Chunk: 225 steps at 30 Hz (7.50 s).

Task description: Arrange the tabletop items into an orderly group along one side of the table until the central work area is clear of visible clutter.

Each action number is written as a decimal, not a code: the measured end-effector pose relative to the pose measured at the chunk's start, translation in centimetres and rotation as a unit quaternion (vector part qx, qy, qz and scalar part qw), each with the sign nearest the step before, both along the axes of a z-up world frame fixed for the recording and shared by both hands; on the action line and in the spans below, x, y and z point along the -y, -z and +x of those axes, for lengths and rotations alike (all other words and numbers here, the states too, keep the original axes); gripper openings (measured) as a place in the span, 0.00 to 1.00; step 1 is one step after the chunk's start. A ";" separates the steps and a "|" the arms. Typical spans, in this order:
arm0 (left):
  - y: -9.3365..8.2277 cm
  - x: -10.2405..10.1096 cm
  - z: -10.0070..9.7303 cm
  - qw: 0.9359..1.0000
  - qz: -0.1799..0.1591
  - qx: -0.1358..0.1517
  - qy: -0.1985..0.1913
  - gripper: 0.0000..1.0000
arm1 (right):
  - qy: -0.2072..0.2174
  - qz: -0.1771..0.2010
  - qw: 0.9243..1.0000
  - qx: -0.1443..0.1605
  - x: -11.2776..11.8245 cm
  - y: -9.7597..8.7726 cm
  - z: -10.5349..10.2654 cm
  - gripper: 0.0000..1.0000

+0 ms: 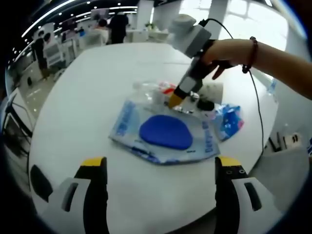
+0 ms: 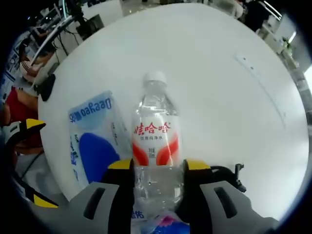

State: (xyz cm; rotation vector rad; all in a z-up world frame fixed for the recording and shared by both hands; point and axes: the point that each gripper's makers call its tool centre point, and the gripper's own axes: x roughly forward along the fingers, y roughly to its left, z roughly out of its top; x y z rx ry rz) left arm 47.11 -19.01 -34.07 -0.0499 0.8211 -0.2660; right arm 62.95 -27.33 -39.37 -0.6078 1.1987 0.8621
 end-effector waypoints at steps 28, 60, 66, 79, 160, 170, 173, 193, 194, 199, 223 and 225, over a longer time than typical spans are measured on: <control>0.0 -0.4 -0.1 1.000 0.001 -0.003 -0.010 0.85 | 0.059 0.087 0.994 0.033 -0.1 -1.6 0.0 0.33; -0.6 0.0 0.2 1.000 -0.013 0.008 -0.006 0.86 | 0.036 0.012 0.999 0.002 1.6 -0.6 -1.4 0.39; -0.5 0.0 0.1 1.000 -0.012 0.004 -0.006 0.86 | 0.057 0.052 0.997 0.013 0.1 -1.7 -0.5 0.43; -0.8 -0.1 0.3 1.000 -0.018 0.014 -0.013 0.86 | 0.065 0.049 0.996 0.021 -1.1 -0.7 1.3 0.45; -12.4 7.6 1.9 0.944 -0.146 0.269 0.123 0.48 | 0.060 0.421 0.876 0.228 -3.8 -21.1 -12.7 0.34; -11.9 8.6 1.8 0.943 -0.132 0.264 0.154 0.46 | 0.072 0.418 0.871 0.248 -2.7 -21.2 -13.2 0.35; -11.9 8.7 1.5 0.942 -0.139 0.262 0.159 0.45 | 0.085 0.426 0.869 0.237 -2.3 -21.0 -13.3 0.35; -14.3 9.7 0.0 0.913 -0.184 0.281 0.232 0.36 | 0.046 0.463 0.867 0.177 -0.5 -22.6 -15.2 0.38; -14.4 9.8 -0.1 0.912 -0.181 0.281 0.237 0.36 | 0.041 0.462 0.868 0.177 -0.5 -22.7 -15.3 0.38; -14.8 9.7 0.0 0.909 -0.182 0.278 0.249 0.35 | 0.031 0.466 0.868 0.168 -0.3 -23.1 -15.2 0.38; -19.9 11.5 -5.5 0.809 -0.320 0.249 0.426 0.35 | -0.148 0.581 0.798 0.069 -1.5 -28.4 -20.8 0.44; -20.0 11.5 -5.6 0.809 -0.311 0.248 0.432 0.35 | -0.148 0.582 0.797 0.070 -1.4 -28.4 -20.9 0.44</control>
